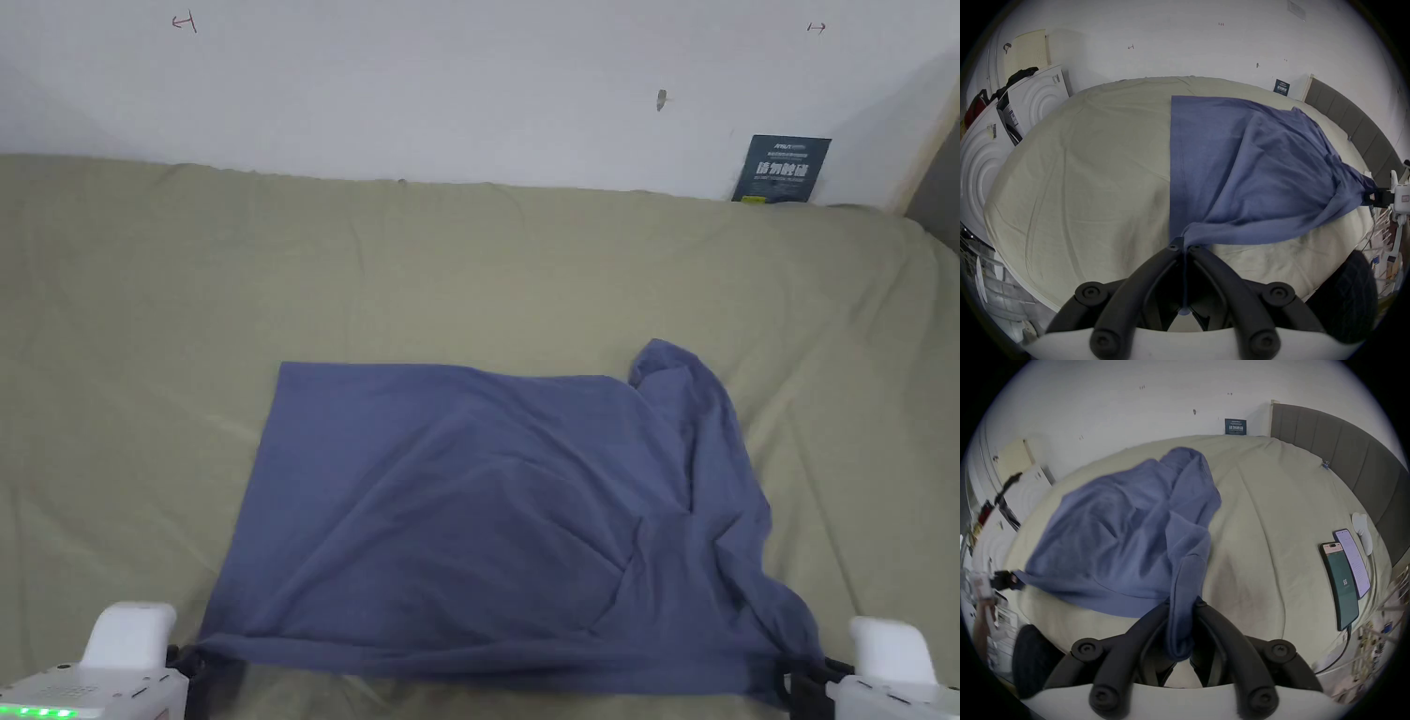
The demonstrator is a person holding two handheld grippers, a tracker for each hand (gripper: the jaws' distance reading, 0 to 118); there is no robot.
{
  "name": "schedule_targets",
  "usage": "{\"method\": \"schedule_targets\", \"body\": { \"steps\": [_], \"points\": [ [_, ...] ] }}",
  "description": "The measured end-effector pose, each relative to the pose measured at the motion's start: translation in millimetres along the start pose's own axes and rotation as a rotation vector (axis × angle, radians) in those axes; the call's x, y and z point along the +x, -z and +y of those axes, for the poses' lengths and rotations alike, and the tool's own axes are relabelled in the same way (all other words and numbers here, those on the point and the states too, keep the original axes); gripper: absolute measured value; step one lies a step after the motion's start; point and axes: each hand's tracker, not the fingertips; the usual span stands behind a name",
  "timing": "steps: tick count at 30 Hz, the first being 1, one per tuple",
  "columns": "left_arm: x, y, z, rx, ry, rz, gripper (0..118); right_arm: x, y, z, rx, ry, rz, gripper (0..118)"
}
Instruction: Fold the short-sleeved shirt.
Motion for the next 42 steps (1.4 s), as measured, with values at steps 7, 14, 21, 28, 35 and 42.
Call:
{"method": "schedule_targets", "body": {
  "steps": [7,14,21,28,35,42],
  "points": [
    [-17,-28,74,0.094,-0.121,-0.103,0,15,-35,85,0.066,0.129,0.166,9],
    [-19,47,174,0.002,-0.261,-0.083,0,31,46,198,-0.023,0.332,0.116,9],
    [-5,109,196,-0.105,-0.377,-0.029,13,10,102,199,0.006,0.38,0.024,104],
    [-17,23,152,0.249,-0.26,-0.057,116,20,61,147,0.218,0.196,0.057,117],
    [13,-86,43,0.572,-0.083,0.038,89,-16,-63,33,0.517,0.02,0.093,74],
    [21,-73,4,0.344,-0.06,-0.003,0,-43,-86,-18,0.521,-0.056,0.042,0]
  ]
}}
